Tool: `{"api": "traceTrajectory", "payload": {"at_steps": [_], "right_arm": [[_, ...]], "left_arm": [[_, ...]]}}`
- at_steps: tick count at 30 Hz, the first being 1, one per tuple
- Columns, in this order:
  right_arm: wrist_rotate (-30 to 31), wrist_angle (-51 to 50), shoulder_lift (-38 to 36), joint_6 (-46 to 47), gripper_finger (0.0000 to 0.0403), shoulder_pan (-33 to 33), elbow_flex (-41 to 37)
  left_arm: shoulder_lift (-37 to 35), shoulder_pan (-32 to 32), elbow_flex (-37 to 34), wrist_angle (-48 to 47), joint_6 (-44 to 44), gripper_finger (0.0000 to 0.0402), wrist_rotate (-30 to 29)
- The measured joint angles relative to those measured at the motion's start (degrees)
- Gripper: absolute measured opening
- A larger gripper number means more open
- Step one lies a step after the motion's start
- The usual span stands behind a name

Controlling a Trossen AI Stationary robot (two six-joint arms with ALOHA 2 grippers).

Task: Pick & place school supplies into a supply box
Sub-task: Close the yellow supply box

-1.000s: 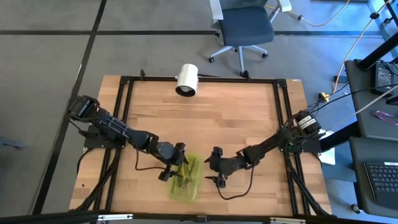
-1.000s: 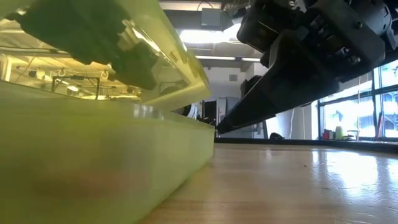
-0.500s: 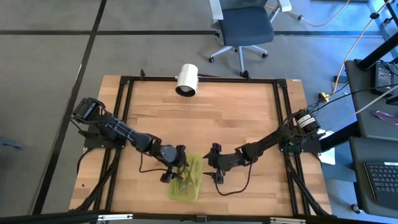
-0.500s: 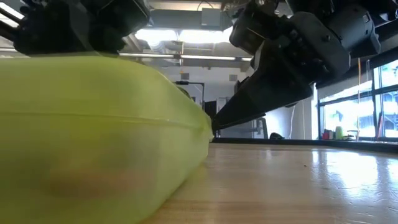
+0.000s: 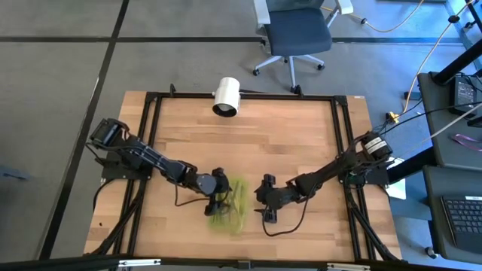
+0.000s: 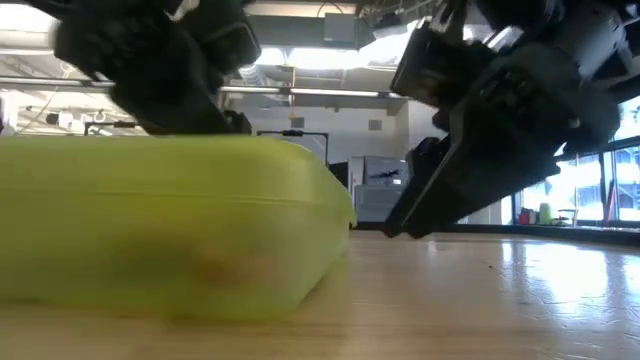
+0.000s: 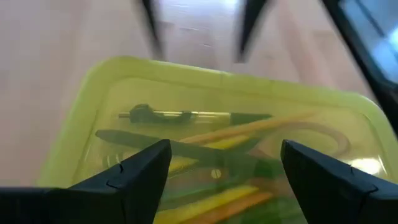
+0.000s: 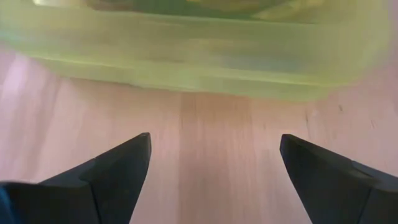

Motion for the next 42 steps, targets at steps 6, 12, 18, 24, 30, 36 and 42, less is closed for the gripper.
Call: {"api": "traceTrajectory", "payload": {"at_steps": [6,12,18,24,30,36,42], "right_arm": [[2.4,-1.89,-2.69,0.78,0.036,0.91,0.02],[4.2,-2.93,-2.9,-0.46,0.036,0.86,0.02],[4.19,-2.91,-2.9,-0.64,0.036,0.89,0.02],[4.19,-2.86,-2.9,-0.68,0.036,0.9,0.02],[4.19,-2.8,-2.9,-0.57,0.036,1.13,0.02],[4.2,-2.8,-2.9,-0.58,0.036,1.1,0.02],[4.21,-3.3,-5.42,-0.09,0.036,2.01,0.02]], "left_arm": [[0.14,2.49,-0.14,-0.63,-2.65,0.0299,-9.78],[0.2,5.4,-0.2,-2.28,-2.74,0.0301,-15.36],[0.2,8.0,-0.2,-2.5,-3.41,0.0301,-16.1],[-0.18,9.2,-0.25,-2.63,-1.41,0.0301,-15.41],[-1.12,8.8,-0.3,-3.91,-0.11,0.0302,-11.84],[-1.26,8.8,-0.24,-3.93,0.95,0.0301,-11.13],[-5.13,8.75,-0.51,-4.84,3.08,0.03,-9.57]]}}
